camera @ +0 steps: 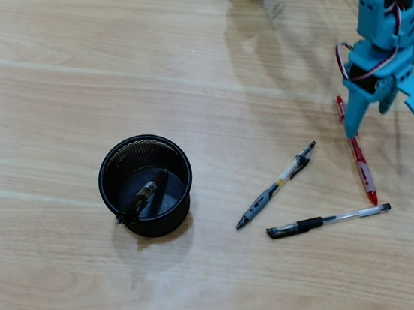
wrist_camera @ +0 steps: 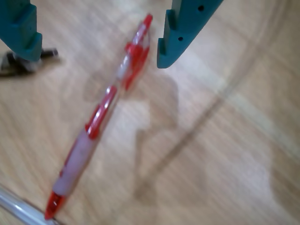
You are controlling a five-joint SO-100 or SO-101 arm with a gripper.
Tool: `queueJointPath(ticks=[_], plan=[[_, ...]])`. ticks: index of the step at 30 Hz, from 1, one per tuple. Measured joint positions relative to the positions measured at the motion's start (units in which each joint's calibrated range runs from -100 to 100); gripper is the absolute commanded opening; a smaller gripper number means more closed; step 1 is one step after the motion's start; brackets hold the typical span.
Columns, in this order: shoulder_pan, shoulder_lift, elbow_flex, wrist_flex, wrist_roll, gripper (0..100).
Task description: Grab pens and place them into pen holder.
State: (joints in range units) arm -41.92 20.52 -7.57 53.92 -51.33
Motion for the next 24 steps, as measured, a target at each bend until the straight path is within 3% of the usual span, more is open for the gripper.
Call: queueJointPath(ticks=[10,16,20,24], plan=[[1.1,10.4,-1.1,-5.0,-0.3,25],[4.8,12.9,-2.8,-5.9,-2.2,0],[7.2,12.7,-2.6,-2.8,-6.7,2],[7.3,8.8,-1.9,2.2,-7.5,2]])
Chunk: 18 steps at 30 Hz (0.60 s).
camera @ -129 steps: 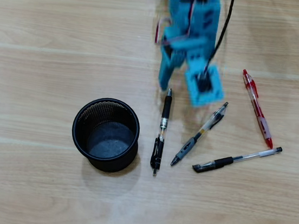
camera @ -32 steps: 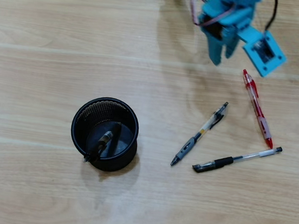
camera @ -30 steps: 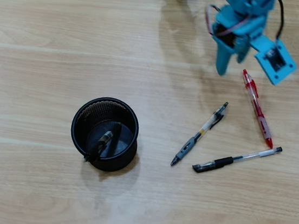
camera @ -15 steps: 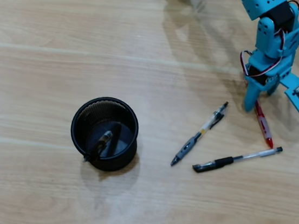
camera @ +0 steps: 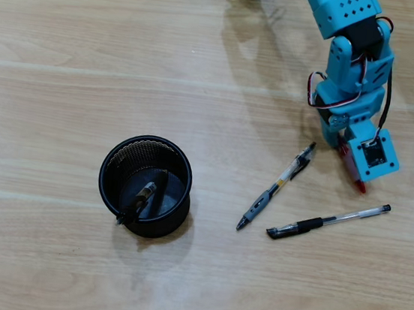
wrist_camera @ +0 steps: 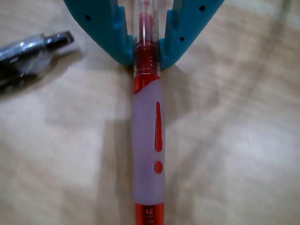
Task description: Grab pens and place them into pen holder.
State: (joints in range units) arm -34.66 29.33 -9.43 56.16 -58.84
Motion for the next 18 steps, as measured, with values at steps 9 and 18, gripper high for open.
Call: queueJointPath(ticks=[9,18], plan=[[8.3,-27.0,1.1,-13.2,5.1,2],[32.5,-40.5,28.6,-57.5,6.9,2]])
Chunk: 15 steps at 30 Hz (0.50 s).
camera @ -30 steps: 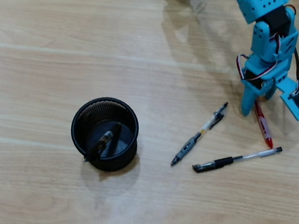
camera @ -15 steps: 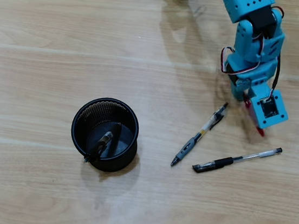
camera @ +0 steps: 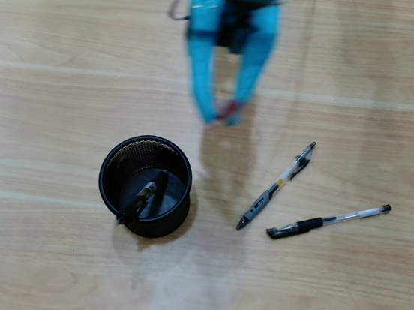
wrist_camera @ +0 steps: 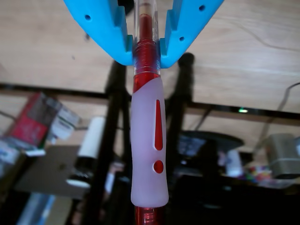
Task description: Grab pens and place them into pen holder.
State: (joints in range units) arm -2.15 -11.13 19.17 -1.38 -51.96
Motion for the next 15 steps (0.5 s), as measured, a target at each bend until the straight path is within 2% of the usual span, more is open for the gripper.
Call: queueJointPath(ticks=[5,15], plan=[[4.8,3.0,1.2,-2.2,-0.9,2],[5.7,22.2,-13.9,-2.4,-3.1,2]])
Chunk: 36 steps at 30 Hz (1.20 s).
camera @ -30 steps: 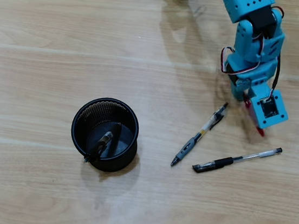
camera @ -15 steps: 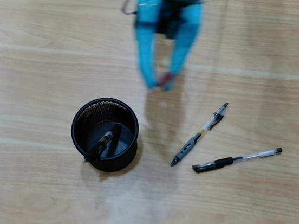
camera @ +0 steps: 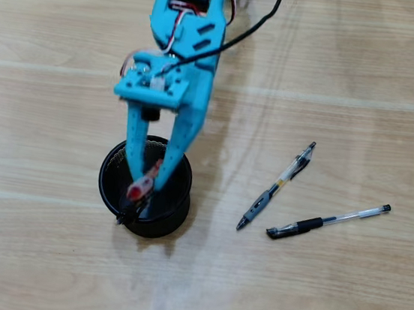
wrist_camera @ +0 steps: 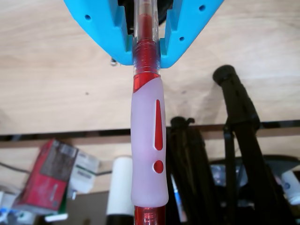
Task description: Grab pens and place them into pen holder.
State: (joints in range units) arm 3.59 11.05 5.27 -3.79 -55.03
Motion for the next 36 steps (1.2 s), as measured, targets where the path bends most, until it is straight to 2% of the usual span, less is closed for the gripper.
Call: queueJointPath(ticks=[6,18,23,26,30,33,36], plan=[[0.8,7.7,-5.1,-0.1,-2.1,8],[3.6,6.9,-5.7,-0.1,-2.3,8],[-0.8,-1.4,-5.7,0.6,3.1,8],[-7.7,-7.6,-5.8,9.6,7.7,12],[-18.1,-10.7,-7.9,33.2,11.7,25],[-22.7,-8.8,-9.8,55.6,8.3,25],[-25.4,-4.2,-11.6,72.8,-0.2,24]])
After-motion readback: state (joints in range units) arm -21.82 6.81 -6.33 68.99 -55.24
